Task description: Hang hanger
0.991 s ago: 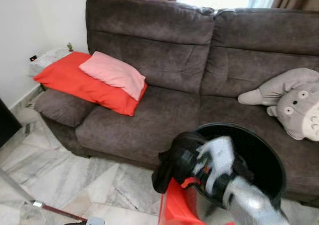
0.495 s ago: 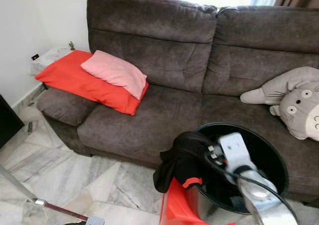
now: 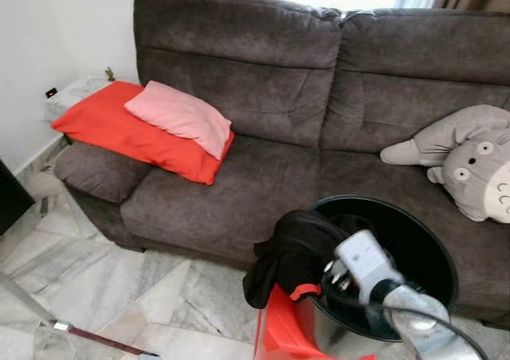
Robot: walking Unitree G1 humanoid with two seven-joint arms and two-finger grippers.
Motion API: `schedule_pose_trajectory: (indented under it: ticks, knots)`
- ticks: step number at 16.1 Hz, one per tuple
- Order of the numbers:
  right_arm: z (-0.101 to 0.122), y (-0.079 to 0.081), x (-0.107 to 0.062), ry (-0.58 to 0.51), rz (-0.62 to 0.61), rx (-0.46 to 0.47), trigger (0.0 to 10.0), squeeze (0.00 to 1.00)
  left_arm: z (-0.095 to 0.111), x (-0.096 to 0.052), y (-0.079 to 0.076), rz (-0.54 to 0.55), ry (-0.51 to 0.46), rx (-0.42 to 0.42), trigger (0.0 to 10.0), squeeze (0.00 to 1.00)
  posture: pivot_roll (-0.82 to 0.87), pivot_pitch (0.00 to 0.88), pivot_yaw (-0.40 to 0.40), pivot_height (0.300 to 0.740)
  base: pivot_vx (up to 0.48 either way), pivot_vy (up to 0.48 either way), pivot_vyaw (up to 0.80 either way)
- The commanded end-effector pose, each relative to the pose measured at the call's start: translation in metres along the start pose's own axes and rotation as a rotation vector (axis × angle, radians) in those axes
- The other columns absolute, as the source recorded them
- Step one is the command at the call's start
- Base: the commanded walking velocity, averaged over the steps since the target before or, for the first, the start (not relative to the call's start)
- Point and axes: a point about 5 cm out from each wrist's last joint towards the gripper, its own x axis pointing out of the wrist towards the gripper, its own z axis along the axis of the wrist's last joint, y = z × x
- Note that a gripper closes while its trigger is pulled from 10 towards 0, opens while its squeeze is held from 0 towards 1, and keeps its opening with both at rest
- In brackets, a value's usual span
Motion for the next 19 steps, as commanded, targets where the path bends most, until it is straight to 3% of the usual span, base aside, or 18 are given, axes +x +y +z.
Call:
schedule_pose_trajectory:
  ticks: [1, 3, 4, 7, 12, 19]
  knots:
    - [-0.005, 0.001, -0.001, 0.029, 0.014, -0.016, 10.0, 1.00, -0.008, -0.002, 0.001, -0.005, 0.038, 0.022, 10.0, 0.00, -0.17, 0.068, 0.022, 0.740, 0.000, 0.000, 0.00]
    - [-0.022, -0.007, 0.005, 0.101, -0.039, -0.075, 10.0, 1.00, -0.010, -0.002, 0.003, -0.005, 0.044, 0.018, 10.0, 0.00, -0.17, 0.068, 0.022, 0.740, 0.000, 0.000, 0.00]
    - [-0.027, -0.012, 0.010, 0.120, -0.070, -0.107, 10.0, 0.00, -0.011, -0.002, 0.003, -0.007, 0.048, 0.019, 10.0, 0.00, -0.16, 0.067, 0.024, 0.740, 0.000, 0.000, 0.00]
    - [-0.023, -0.019, 0.020, 0.098, -0.093, -0.167, 10.0, 0.00, -0.012, -0.002, 0.000, -0.009, 0.054, 0.019, 10.0, 0.00, -0.17, 0.069, 0.025, 0.740, 0.000, 0.000, 0.00]
    - [-0.031, -0.005, 0.037, 0.125, 0.059, -0.170, 10.0, 0.00, -0.009, 0.000, -0.006, -0.019, 0.056, 0.017, 10.0, 0.00, -0.15, 0.064, 0.026, 0.740, 0.000, 0.000, 0.00]
    - [-0.025, -0.015, 0.046, 0.092, -0.039, -0.229, 10.0, 0.00, -0.008, -0.001, 0.001, -0.006, 0.054, 0.022, 10.0, 0.00, -0.14, 0.064, 0.031, 0.740, 0.000, 0.000, 0.00]
